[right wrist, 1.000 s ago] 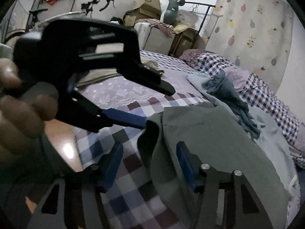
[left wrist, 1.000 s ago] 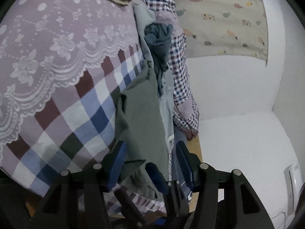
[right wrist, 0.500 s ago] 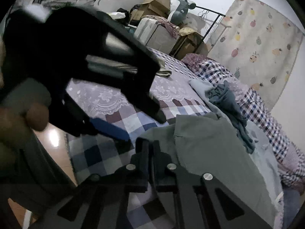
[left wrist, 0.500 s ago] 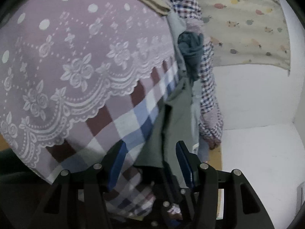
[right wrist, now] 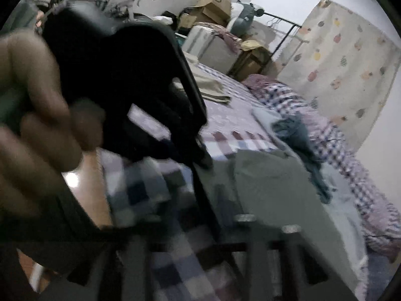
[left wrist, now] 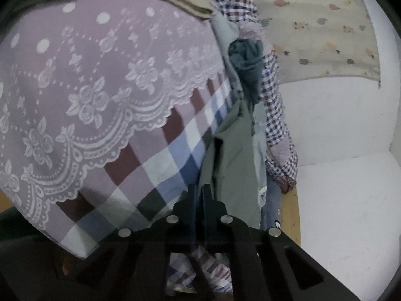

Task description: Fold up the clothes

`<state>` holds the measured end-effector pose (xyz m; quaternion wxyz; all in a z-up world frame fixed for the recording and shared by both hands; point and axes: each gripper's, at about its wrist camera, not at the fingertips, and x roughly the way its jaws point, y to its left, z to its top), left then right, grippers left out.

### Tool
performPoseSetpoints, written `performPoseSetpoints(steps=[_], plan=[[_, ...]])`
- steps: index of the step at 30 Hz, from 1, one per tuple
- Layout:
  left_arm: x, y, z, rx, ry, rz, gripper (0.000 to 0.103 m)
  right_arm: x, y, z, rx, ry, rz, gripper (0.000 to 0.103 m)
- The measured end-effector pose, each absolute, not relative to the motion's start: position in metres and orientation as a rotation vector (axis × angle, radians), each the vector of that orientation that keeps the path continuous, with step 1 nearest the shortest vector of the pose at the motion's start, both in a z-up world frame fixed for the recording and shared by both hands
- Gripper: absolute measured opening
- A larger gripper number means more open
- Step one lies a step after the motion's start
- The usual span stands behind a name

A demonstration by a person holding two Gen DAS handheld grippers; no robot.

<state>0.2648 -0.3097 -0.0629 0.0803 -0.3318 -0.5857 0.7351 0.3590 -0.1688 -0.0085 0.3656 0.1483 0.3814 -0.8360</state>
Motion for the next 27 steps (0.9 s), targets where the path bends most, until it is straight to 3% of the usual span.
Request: performPoseSetpoints(steps=[2, 16, 17, 19, 20, 23, 25, 26, 27], plan=[[0.264, -0.307, -0.057, -0.966, -1.731, 2.188, 0.001, 0.355, -0.168, -0.011, 0.361, 1.01, -2.198, 0.071], [0.267, -0.304, -0.03, -0.777, -1.655, 2.039, 0.001, 0.312, -0.198, -0.015, 0.321, 1.139, -2.354, 0.07], [0.267, -0.306, -0.03, -0.781, -1.662, 2.042, 0.001, 0.307, -0.2, -0.013, 0.318, 1.14, -2.365, 0.064], [0.268, -0.309, -0.028, -0.78, -1.664, 2.052, 0.001, 0.295, -0.205, -0.009, 0.351, 1.137, -2.385, 0.03], [0.268, -0.311, -0.027, -0.787, -1.662, 2.062, 0.001, 0.289, -0.206, -0.008, 0.378, 1.13, -2.386, 0.007], [0.261, -0.318, -0.024, -0.851, -1.652, 2.118, 0.006, 0.281, -0.205, -0.001, 0.418, 1.09, -2.373, 0.005], [0.255, -0.326, -0.02, -0.899, -1.629, 2.158, 0.026, 0.281, -0.202, 0.006, 0.428, 1.059, -2.371, 0.004], [0.249, -0.33, -0.018, -0.905, -1.618, 2.172, 0.043, 0.281, -0.2, 0.01, 0.431, 1.044, -2.37, 0.004], [0.243, -0.333, -0.016, -0.907, -1.603, 2.182, 0.05, 0.282, -0.198, 0.013, 0.434, 1.028, -2.37, 0.004]])
